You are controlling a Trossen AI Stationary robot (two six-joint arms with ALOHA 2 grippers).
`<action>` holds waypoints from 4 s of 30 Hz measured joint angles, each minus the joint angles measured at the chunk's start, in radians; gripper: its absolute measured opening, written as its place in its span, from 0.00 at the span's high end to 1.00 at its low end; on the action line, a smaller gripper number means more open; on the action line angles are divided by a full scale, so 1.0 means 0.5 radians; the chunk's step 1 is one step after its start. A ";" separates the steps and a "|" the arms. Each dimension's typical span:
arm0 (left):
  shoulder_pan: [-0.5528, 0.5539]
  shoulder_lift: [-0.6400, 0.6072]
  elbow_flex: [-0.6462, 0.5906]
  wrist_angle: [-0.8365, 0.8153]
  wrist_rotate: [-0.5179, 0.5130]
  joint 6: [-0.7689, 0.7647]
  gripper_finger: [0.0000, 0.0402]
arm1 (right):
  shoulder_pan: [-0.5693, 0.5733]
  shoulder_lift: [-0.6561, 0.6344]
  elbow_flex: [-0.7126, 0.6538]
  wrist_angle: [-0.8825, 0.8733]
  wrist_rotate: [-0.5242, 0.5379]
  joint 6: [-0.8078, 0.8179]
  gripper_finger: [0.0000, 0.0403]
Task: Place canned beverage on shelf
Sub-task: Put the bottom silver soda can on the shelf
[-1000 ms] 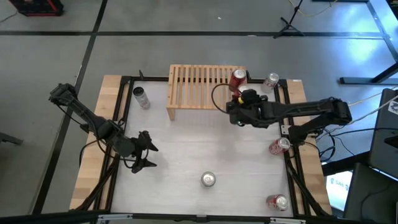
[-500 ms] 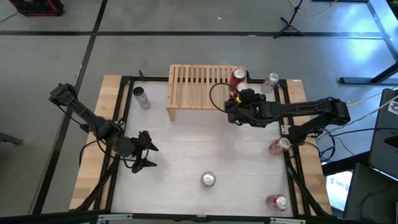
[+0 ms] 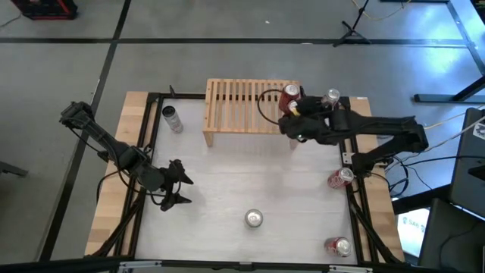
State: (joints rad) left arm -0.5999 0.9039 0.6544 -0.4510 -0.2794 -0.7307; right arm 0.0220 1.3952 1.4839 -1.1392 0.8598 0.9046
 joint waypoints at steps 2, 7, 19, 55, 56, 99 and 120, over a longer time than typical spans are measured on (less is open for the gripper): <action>0.000 0.000 0.000 0.015 0.000 0.000 0.13 | 0.044 0.000 0.107 -0.077 -0.059 -0.026 0.14; 0.000 0.000 0.000 0.082 0.000 0.001 0.13 | 0.253 0.000 0.378 -0.218 -0.187 -0.041 0.15; -0.048 0.039 0.000 0.366 0.003 0.069 0.13 | 1.123 0.118 0.301 0.012 -0.307 0.175 0.15; -0.032 1.061 0.175 0.931 0.073 -0.201 0.13 | 1.524 0.648 -1.470 2.796 -0.374 -0.468 0.15; -0.021 1.083 0.175 0.951 0.077 -0.201 0.13 | 1.510 0.679 -1.474 2.862 -0.362 -0.519 0.15; 0.048 1.214 0.176 1.193 0.088 -0.186 0.13 | 1.203 1.455 -1.254 4.151 -0.565 -1.504 0.30; 0.172 -0.004 0.706 -0.424 0.217 -0.064 0.13 | 0.806 0.840 -0.149 2.110 0.426 -0.965 0.30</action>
State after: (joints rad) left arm -0.5140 0.9019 1.0073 -0.6629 -0.1708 -0.7629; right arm 0.4249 1.8153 1.4093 -0.0840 1.0730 0.4219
